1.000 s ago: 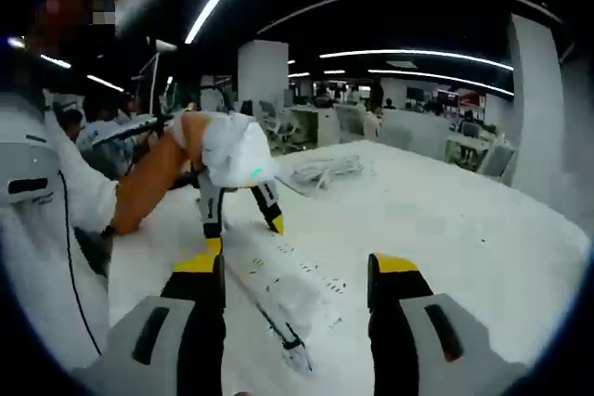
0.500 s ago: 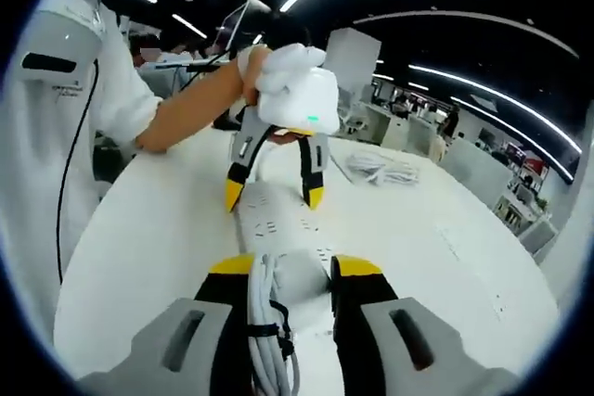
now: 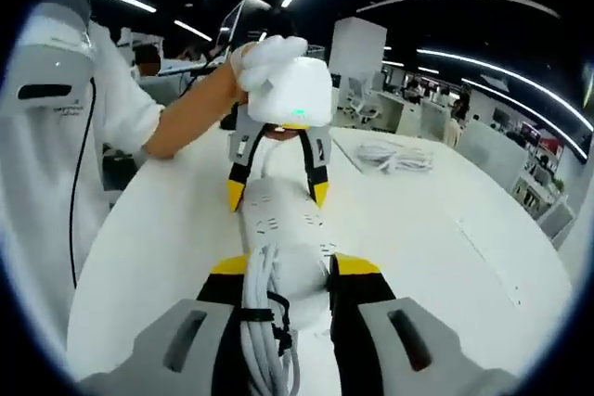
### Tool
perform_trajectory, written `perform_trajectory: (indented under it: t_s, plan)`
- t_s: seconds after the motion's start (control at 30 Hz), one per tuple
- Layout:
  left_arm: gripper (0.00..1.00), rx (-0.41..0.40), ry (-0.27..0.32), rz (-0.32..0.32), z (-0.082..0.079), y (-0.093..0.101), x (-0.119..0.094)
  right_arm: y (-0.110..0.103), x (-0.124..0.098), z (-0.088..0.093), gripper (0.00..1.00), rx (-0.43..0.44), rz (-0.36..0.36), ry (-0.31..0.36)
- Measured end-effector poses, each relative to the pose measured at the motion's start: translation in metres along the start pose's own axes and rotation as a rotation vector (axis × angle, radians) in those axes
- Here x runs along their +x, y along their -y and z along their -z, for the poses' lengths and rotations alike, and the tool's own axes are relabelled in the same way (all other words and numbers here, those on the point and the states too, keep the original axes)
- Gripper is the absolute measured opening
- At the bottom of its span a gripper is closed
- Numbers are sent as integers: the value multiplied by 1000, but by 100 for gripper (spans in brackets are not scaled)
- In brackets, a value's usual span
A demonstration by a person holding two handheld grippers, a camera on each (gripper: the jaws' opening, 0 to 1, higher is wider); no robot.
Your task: Straighten the power strip on the desk, plug the charger into it
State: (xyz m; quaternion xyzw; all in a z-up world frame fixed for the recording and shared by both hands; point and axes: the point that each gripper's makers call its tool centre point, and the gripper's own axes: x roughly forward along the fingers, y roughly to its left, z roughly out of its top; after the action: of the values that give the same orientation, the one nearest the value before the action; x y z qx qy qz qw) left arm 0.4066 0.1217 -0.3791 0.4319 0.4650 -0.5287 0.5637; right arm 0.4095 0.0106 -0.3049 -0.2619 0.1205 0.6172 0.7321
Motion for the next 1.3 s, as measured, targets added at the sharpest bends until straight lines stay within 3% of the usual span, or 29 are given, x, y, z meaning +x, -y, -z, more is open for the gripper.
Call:
perform_trajectory:
  t_s: [0.07,0.17,0.5,1.3]
  plan:
    - [69,1,2,0,0,0,0,2,-3,3,26,44,-6,22]
    - [69,1,7,1,-1,1,0,-3,-3,1,27,2,-8,21]
    - [68,1,13,1,-3,2,0,-3,-5,3,28,26,-6,20]
    - [68,77,67,22,-10,-3,1,-19,-9,1,28,72,90,14]
